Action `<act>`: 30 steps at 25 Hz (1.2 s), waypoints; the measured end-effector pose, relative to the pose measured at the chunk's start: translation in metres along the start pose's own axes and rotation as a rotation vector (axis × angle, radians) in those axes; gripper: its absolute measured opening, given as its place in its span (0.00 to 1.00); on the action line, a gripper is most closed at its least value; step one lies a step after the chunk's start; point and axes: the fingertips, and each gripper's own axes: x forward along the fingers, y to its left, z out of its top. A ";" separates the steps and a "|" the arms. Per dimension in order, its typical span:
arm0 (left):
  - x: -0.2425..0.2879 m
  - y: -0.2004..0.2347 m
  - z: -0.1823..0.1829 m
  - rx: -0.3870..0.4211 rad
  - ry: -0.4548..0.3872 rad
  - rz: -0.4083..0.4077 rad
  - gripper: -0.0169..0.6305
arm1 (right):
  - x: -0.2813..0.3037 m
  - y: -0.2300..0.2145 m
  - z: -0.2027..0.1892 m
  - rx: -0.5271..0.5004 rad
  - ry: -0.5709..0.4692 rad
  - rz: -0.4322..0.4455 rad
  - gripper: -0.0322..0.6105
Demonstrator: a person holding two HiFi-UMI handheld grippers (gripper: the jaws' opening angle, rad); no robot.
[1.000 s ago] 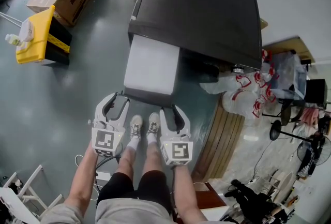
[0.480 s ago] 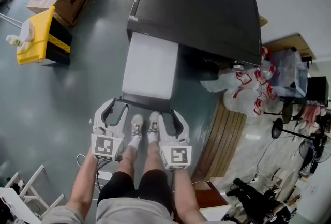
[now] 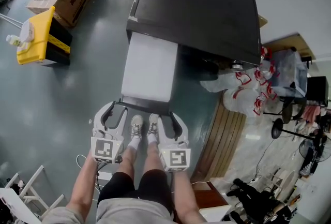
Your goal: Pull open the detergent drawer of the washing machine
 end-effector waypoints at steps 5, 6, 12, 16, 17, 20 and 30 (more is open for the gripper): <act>-0.002 0.000 -0.004 -0.004 0.008 0.001 0.30 | -0.001 0.003 -0.004 0.016 0.003 -0.001 0.29; -0.002 0.000 -0.006 -0.002 0.011 0.000 0.30 | 0.000 0.003 -0.005 0.012 0.003 0.002 0.29; 0.000 -0.003 -0.011 0.017 0.020 -0.009 0.30 | 0.002 0.000 -0.016 0.020 0.012 -0.006 0.30; 0.002 -0.004 -0.014 0.025 0.020 -0.002 0.30 | 0.003 -0.002 -0.020 0.017 0.014 -0.007 0.30; 0.002 -0.005 -0.015 0.026 0.025 0.001 0.30 | 0.003 -0.002 -0.022 0.015 0.016 -0.007 0.30; 0.002 -0.006 -0.016 0.026 0.033 0.008 0.30 | 0.003 -0.001 -0.023 0.011 0.021 -0.001 0.31; 0.000 -0.008 -0.013 -0.032 0.030 -0.031 0.40 | 0.002 0.001 -0.015 0.006 0.023 0.005 0.37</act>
